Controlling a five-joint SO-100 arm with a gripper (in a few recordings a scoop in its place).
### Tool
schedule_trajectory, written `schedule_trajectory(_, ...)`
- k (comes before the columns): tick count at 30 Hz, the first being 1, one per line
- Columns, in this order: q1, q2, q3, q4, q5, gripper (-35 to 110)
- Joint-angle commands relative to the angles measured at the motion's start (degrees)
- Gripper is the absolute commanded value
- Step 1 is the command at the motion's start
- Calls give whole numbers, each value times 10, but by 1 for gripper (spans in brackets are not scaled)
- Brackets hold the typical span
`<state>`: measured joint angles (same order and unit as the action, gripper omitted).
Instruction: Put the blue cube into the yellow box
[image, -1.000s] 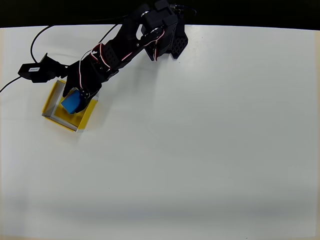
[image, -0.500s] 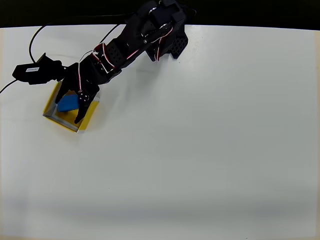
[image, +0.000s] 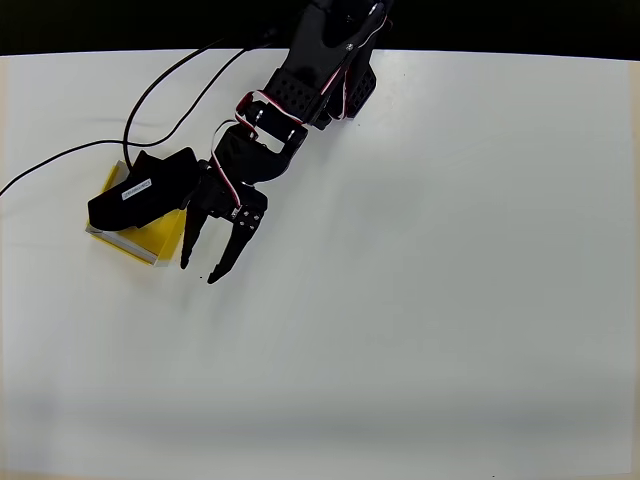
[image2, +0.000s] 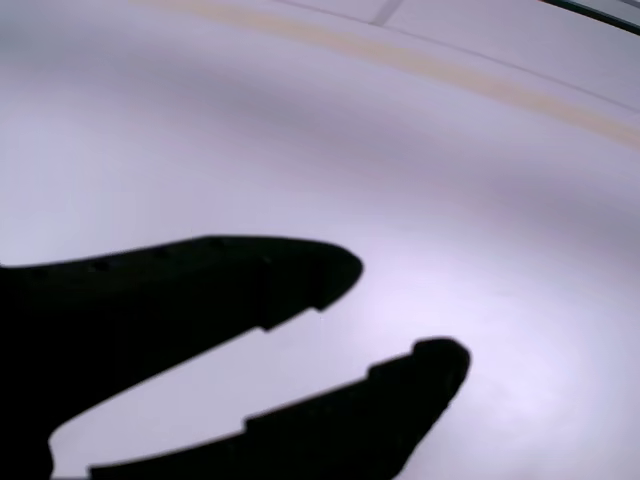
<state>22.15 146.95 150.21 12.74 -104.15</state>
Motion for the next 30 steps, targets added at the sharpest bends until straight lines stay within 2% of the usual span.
schedule_trajectory(1, -45, 89, 11, 57, 4, 9)
schedule_trajectory(13, -131, 309, 200, 178, 4, 3)
schedule_trajectory(23, -142, 415, 272, 338, 22, 2)
schedule_trajectory(30, -139, 439, 300, 389, 28, 2)
